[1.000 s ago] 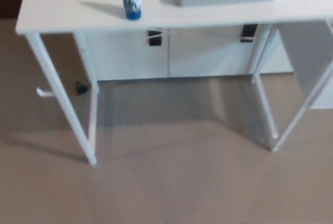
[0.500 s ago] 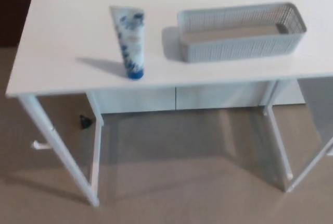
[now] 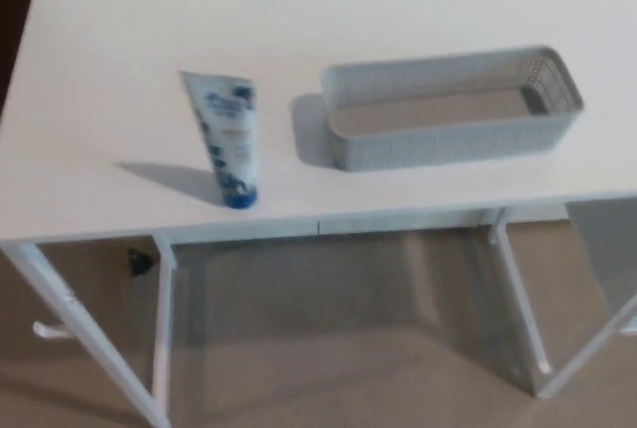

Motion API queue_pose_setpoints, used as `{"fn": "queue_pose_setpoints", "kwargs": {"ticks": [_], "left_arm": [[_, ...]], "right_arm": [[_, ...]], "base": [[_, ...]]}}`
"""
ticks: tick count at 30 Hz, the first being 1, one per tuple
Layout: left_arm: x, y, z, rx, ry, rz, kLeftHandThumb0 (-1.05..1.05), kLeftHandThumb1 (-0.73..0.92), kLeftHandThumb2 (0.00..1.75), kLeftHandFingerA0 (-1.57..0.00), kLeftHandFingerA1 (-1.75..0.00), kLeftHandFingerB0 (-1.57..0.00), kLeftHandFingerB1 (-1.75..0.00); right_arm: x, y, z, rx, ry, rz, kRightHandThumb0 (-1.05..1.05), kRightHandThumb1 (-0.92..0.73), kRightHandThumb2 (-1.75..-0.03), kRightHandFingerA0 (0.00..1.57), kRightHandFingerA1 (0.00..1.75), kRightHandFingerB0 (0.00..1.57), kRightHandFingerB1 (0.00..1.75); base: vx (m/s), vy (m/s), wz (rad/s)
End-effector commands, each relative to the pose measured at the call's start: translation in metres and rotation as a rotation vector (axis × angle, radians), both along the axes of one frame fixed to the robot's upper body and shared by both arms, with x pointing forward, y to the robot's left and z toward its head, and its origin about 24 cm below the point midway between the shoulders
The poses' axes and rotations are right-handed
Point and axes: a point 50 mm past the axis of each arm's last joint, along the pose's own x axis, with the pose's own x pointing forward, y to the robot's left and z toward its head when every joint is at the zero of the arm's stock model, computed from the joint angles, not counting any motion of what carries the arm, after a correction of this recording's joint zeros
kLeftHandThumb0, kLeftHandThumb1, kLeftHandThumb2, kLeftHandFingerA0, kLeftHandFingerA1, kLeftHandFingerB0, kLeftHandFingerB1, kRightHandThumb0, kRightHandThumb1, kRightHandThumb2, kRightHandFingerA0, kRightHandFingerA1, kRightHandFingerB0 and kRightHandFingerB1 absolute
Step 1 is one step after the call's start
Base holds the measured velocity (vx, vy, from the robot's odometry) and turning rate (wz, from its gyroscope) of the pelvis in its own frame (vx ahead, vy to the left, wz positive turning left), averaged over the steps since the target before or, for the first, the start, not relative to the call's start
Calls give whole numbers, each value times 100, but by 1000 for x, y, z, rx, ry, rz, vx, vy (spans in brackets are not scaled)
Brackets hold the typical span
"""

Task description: The robot walks towards a table in front, picks a shampoo with left hand and puts it in a small grey container

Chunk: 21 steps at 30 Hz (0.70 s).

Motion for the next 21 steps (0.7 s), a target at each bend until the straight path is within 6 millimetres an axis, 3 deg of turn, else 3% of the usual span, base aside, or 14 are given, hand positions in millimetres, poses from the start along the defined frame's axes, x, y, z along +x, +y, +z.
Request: {"fn": "queue_pose_setpoints", "kwargs": {"ticks": [1, 5, 6, 7, 8, 9, 12, 13, 18, 19, 20, 21], "left_arm": [[-6, 2, 0, 22, 9, -8, -42, 53, 80, -55, -59, -38, -50], [-8, 2, -1, 21, 16, -8, -42, 53, 80, -54, -58, -38, -50], [-7, 1, -1, 24, 18, -10, -35, 62, 58, -61, -49, -43, -38], [-6, 1, -1, 28, 19, -12, -35, 62, 58, -61, -49, -43, -38], [-6, 1, -1, 33, 24, -17, -43, 53, 79, -53, -57, -37, -49], [-6, 1, -1, 33, 24, -16, -35, 62, 58, -58, -47, -43, -38], [-6, 1, -1, 33, 24, -15, -35, 62, 58, -58, -47, -43, -38], [-7, 1, -1, 36, 26, -21, -43, 54, 81, -55, -60, -37, -50], [-8, 2, -1, 40, 32, -34, -43, 54, 80, -53, -57, -38, -49], [-4, 2, 0, 37, 25, -26, -36, 63, 59, -61, -50, -42, -38], [2, 2, 1, 31, 13, -15, -36, 63, 59, -61, -50, -42, -38], [2, 2, 1, 31, 10, -23, -42, 54, 80, -55, -58, -37, -49]], "right_arm": [[-8, -5, 1, -16, 27, 18, -33, -72, -61, 67, 46, 55, 41], [-11, -5, 1, -17, 35, 18, -33, -71, -61, 67, 46, 55, 41], [-11, -5, 1, -15, 33, 19, -33, -70, -60, 69, 47, 55, 41], [-10, -6, 1, -12, 29, 20, -33, -70, -60, 69, 47, 55, 41], [-11, -5, 1, -13, 31, 23, -33, -71, -61, 71, 48, 56, 41], [-10, -5, 1, -12, 27, 27, -33, -71, -61, 71, 48, 56, 42], [-10, -5, 1, -12, 25, 28, -33, -71, -61, 71, 48, 56, 42], [-12, -5, 1, -11, 33, 30, -34, -71, -61, 69, 47, 54, 41], [-15, -5, 0, -11, 48, 26, -34, -71, -61, 67, 47, 53, 41], [-12, -4, 0, -10, 42, 23, -32, -70, -61, 69, 47, 54, 41], [-9, -4, 0, -10, 33, 20, -32, -70, -61, 69, 47, 54, 41], [-8, -3, 0, -13, 30, 33, -34, -71, -61, 71, 48, 56, 42]], "base": [[62, 149, 2], [52, 54, 4], [111, 13, 5], [117, -1, 5], [111, -46, 4], [106, -61, 3], [97, -112, 8], [29, -116, 13], [32, -169, 1], [0, 0, 0], [0, 0, 0], [46, -23, -9]]}}
